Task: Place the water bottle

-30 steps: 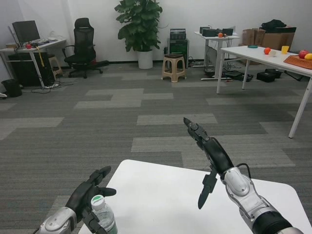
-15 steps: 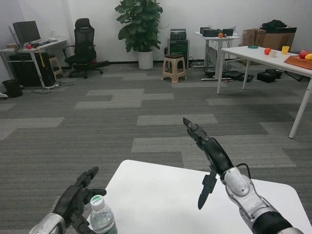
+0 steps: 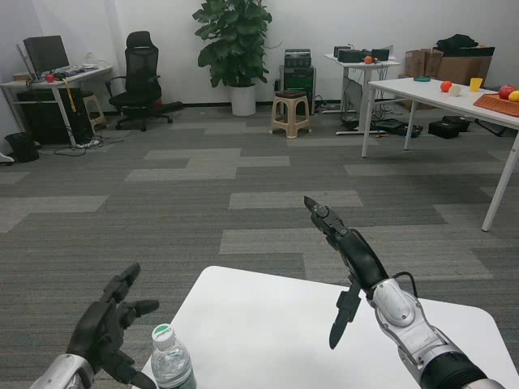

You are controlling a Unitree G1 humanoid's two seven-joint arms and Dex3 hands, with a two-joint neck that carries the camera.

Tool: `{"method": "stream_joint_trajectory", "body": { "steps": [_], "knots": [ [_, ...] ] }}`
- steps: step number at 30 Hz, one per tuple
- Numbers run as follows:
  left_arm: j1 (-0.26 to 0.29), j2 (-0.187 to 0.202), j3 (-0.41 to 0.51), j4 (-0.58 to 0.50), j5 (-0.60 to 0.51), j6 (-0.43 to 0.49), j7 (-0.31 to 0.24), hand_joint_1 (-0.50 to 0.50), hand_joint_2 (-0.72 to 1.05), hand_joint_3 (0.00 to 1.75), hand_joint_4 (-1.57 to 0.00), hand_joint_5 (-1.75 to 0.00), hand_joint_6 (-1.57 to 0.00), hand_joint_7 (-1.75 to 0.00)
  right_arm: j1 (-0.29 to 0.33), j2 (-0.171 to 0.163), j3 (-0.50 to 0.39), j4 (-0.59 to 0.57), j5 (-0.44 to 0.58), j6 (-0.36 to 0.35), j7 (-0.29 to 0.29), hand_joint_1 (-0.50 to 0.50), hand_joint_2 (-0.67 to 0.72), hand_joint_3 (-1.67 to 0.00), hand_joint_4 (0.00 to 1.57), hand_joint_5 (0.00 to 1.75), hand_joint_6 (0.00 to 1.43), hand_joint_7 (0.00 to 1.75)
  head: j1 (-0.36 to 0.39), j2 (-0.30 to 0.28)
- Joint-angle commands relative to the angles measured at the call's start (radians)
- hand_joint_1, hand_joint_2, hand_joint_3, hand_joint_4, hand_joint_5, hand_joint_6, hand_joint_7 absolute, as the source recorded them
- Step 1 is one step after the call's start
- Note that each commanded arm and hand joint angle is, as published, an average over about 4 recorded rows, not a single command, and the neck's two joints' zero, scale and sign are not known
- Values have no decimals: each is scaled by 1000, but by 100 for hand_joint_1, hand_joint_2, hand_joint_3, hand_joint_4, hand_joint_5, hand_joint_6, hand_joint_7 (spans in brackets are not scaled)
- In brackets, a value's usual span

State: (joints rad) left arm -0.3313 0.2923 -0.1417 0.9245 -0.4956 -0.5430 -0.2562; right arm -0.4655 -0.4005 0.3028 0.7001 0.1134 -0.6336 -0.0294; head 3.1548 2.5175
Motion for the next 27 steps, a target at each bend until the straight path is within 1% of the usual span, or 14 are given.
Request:
{"method": "stream_joint_trajectory", "body": {
  "steps": [1, 3, 8, 14, 17, 18, 21, 23, 27],
  "knots": [
    [28, 10, 65, -81, 9, -5, 0, -50, -41, 9, 0, -123, 0, -14, -18, -3, 1, -6, 6, -6, -8, -29, 53, 0, 0, 0, 0, 0, 1, -1],
    [38, 10, 90, -131, 9, -5, 0, -50, -46, 9, 0, -123, 0, -14, -18, -3, 1, -5, 6, -6, -8, -29, 53, 0, 0, 0, 0, 0, 1, -3],
    [48, 8, 107, -249, -1, -4, 0, -50, -46, 9, 0, -123, 0, -14, -19, -3, 1, -3, 6, -6, -8, -29, 53, 0, 0, 0, 0, 0, 0, -7],
    [48, 8, 70, -348, -2, -3, -1, -50, -46, 9, 0, -113, 0, -14, -19, -1, 1, -1, 6, -6, -8, -29, 53, 0, 0, 0, 0, 0, -1, -10],
    [38, 8, 42, -405, -3, -3, -2, -50, -48, 9, 0, -105, 0, -14, -19, -2, 2, -1, 6, -6, -7, -29, 53, 0, 0, 0, 0, 0, -1, -10],
    [35, 7, 36, -417, -3, -3, -2, -50, -48, 9, 0, -100, 0, -14, -19, -2, 2, -1, 6, -6, -7, -29, 53, 0, 0, 0, 0, 0, -3, -11],
    [26, 8, 22, -465, 2, -3, -1, -50, -46, 9, 0, -92, 0, -14, -19, -2, 1, -1, 6, -6, -7, -29, 53, 0, 0, 0, 0, 0, -5, -12],
    [24, 8, 20, -495, 5, -3, 0, -50, -46, 9, 0, -92, 0, -14, -18, -3, 0, -1, 6, -6, -7, -29, 53, 0, 0, 0, 0, 0, -6, -10],
    [23, 8, 20, -527, 6, -2, 0, -50, -55, 9, 0, -92, 0, -14, -17, -3, 1, -1, 6, -6, -7, -29, 53, 0, 0, 0, 0, 0, -5, -8]
  ]
}}
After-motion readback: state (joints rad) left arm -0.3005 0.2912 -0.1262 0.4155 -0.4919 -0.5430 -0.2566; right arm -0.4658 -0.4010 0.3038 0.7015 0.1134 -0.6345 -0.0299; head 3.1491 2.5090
